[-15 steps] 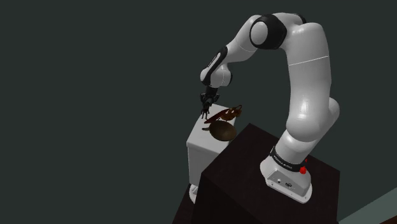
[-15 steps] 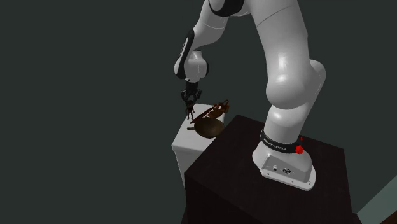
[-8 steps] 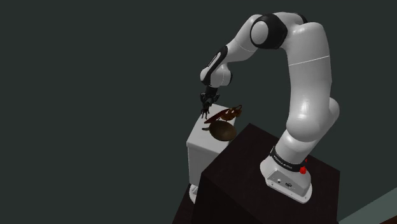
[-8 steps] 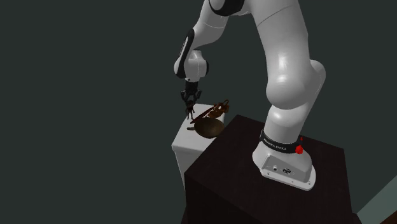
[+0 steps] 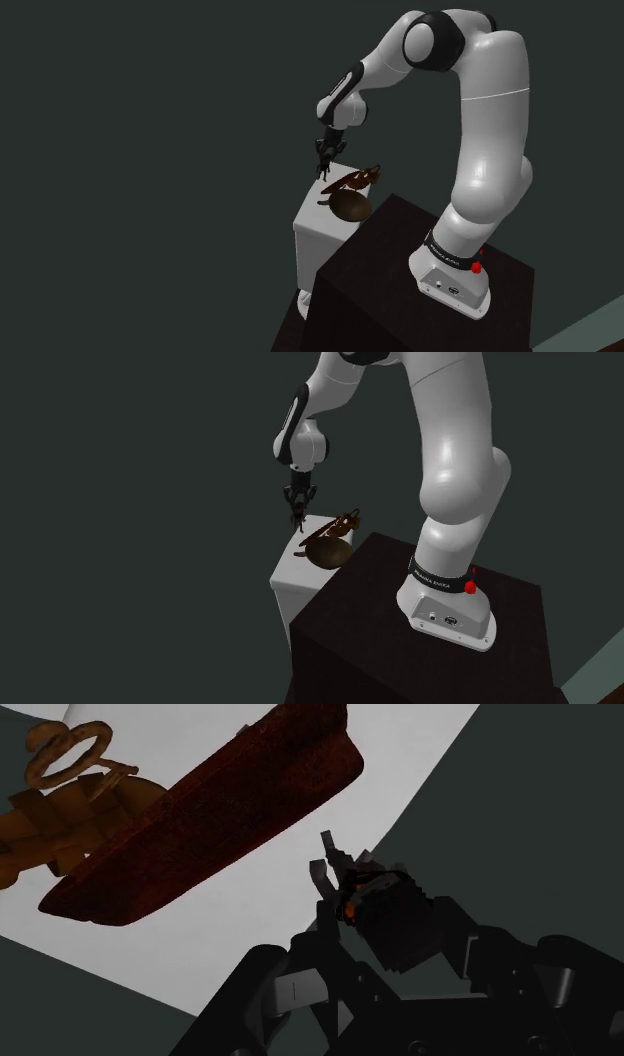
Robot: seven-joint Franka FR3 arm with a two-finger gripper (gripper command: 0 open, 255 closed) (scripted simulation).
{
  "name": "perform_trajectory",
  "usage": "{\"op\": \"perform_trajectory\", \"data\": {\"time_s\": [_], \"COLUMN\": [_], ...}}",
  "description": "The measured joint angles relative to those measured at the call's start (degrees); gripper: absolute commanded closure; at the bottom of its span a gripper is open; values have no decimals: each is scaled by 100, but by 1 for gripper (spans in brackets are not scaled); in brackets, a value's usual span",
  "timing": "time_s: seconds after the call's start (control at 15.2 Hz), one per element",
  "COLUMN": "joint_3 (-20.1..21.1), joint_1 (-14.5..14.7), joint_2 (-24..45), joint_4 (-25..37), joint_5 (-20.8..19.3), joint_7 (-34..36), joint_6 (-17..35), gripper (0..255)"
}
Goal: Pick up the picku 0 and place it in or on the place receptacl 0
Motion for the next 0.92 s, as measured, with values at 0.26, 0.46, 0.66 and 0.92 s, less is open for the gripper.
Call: {"op": "perform_trajectory", "data": {"time_s": [0.26,0.46,0.66,0.92], "joint_3": [-102,-161,-222,-293], "joint_1": [84,107,156,199], "joint_2": [-290,-443,-639,-850], "joint_4": [-51,-46,-37,1], "joint_5": [-137,-220,-323,-451], "joint_7": [121,167,256,356], "joint_6": [-232,-394,-579,-832], "gripper": [255,255,255,255]}}
